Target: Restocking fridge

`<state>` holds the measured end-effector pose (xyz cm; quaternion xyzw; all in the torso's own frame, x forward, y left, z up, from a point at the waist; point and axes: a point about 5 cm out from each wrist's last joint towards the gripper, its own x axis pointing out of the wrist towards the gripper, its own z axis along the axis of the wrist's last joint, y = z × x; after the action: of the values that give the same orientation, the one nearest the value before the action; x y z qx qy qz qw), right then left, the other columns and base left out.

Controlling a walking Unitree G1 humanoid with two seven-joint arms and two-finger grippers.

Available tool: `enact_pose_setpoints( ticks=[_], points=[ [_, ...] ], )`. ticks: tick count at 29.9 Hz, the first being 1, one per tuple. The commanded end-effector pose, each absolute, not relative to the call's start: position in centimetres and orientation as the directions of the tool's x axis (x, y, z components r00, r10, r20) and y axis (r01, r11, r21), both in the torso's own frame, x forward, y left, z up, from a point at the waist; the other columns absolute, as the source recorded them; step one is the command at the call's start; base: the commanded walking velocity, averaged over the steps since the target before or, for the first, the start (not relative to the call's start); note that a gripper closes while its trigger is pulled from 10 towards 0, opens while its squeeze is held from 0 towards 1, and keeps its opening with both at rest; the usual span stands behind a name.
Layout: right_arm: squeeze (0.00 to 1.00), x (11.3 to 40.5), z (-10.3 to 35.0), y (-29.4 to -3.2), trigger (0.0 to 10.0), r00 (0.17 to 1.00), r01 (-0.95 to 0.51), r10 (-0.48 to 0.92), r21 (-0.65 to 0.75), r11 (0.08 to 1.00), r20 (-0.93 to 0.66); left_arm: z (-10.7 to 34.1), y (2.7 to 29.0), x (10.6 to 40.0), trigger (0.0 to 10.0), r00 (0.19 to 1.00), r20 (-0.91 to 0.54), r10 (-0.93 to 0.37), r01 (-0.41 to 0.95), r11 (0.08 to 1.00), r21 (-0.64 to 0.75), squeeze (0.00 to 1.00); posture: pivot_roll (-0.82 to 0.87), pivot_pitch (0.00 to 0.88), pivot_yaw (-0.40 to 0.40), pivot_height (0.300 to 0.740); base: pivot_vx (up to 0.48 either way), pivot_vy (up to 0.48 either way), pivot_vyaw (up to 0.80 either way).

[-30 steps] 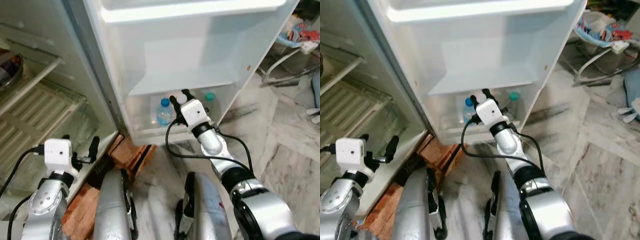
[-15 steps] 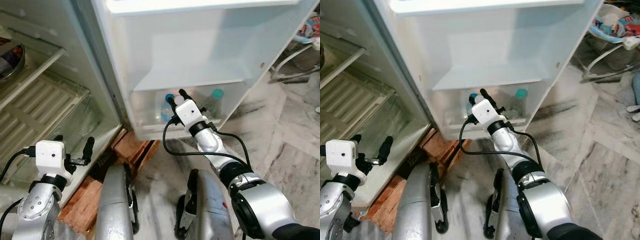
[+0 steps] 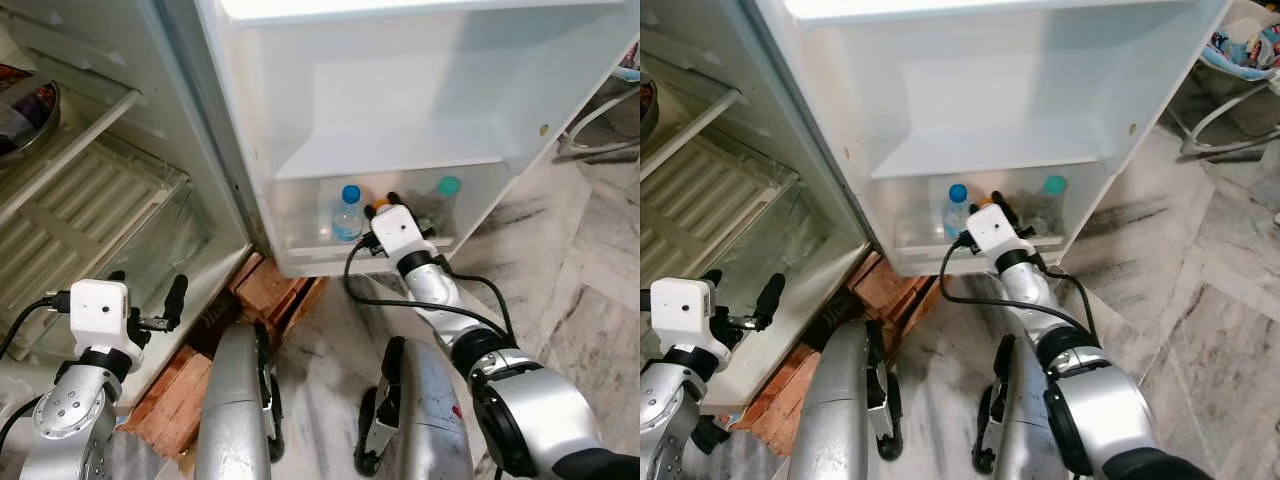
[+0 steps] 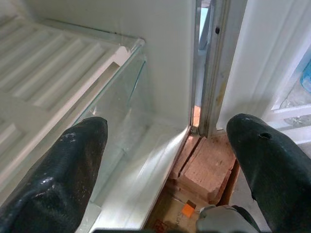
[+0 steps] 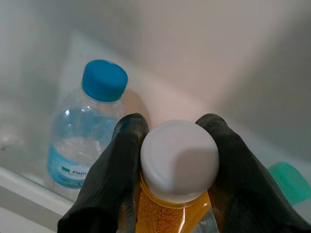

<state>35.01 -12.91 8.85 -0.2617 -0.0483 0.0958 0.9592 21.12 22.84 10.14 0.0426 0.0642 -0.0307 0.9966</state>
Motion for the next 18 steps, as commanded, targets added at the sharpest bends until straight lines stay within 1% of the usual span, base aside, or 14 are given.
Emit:
enact_pose_setpoints(
  ticks=[1,3,4,5,10,16,17,18],
  points=[
    [0.00,35.0,8.4,-14.1,10.0,0.990,-0.109,0.138,-0.518,0.848,0.018,10.2,23.1,20.8,10.0,0.989,-0.141,-0.052,0.065,0.994,0.091,0.00,0.36,0.267,0.032,0.587,0.000,0.000,0.00],
    [0.00,35.1,8.5,-14.5,10.0,0.993,-0.091,0.117,-0.523,0.848,0.016,10.2,23.0,20.9,10.0,0.988,-0.142,-0.053,0.066,0.994,0.090,0.00,0.35,0.268,0.033,0.587,0.000,0.000,0.00],
    [0.00,35.3,8.5,-15.4,10.0,0.998,-0.049,0.060,-0.527,0.848,0.003,10.1,23.0,21.0,10.0,0.988,-0.143,-0.055,0.068,0.994,0.089,0.00,0.35,0.268,0.031,0.587,0.000,0.000,0.00],
    [0.00,35.3,8.4,-15.6,10.0,0.999,-0.039,0.043,-0.527,0.849,-0.005,10.1,22.9,21.0,10.0,0.988,-0.144,-0.054,0.068,0.994,0.089,0.00,0.35,0.269,0.031,0.587,0.000,0.000,0.00],
    [0.00,35.6,8.2,-16.2,10.0,0.998,0.000,-0.034,-0.501,0.866,-0.058,10.0,23.0,21.0,10.0,0.987,-0.156,-0.044,0.059,0.994,0.093,0.00,0.35,0.269,0.031,0.587,0.000,0.000,0.00],
    [0.00,35.7,8.2,-16.8,10.0,0.994,0.031,-0.078,-0.513,0.858,-0.072,10.1,23.1,21.1,10.0,0.988,-0.152,-0.037,0.052,0.994,0.095,0.00,0.35,0.268,0.031,0.587,0.000,0.000,0.00],
    [0.11,35.7,8.2,-17.0,10.0,0.993,0.037,-0.088,-0.511,0.859,-0.076,10.1,23.1,21.1,10.0,0.988,-0.152,-0.037,0.052,0.994,0.095,0.00,0.35,0.267,0.032,0.587,0.000,0.000,0.00],
    [0.18,35.7,8.2,-17.3,10.0,0.991,0.049,-0.108,-0.526,0.849,-0.082,10.1,23.1,21.1,10.0,0.988,-0.153,-0.038,0.053,0.994,0.095,0.00,0.35,0.267,0.032,0.587,0.000,0.000,0.00]
  ],
)
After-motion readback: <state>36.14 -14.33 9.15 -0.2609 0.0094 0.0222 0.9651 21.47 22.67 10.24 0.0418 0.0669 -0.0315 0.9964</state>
